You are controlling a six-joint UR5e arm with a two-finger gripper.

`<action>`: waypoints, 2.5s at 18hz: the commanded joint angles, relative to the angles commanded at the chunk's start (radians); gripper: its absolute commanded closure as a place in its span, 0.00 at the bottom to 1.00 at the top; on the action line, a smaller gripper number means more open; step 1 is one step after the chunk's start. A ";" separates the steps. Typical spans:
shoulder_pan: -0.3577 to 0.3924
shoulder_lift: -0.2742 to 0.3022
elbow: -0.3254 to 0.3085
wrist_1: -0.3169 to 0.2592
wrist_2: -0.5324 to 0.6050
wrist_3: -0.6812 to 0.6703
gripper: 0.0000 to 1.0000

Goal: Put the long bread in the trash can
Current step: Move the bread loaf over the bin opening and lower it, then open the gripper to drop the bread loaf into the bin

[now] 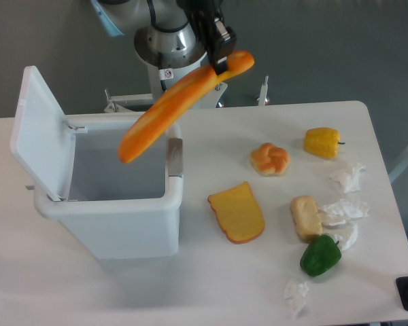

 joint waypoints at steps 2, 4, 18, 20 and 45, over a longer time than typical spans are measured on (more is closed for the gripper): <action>-0.009 -0.003 -0.008 0.009 0.002 -0.002 0.89; -0.017 -0.005 -0.008 0.011 0.008 -0.002 0.89; -0.077 -0.018 -0.003 0.012 0.098 0.000 0.89; -0.077 -0.020 -0.003 0.012 0.098 0.000 0.89; -0.109 -0.061 -0.006 0.034 0.089 -0.021 0.24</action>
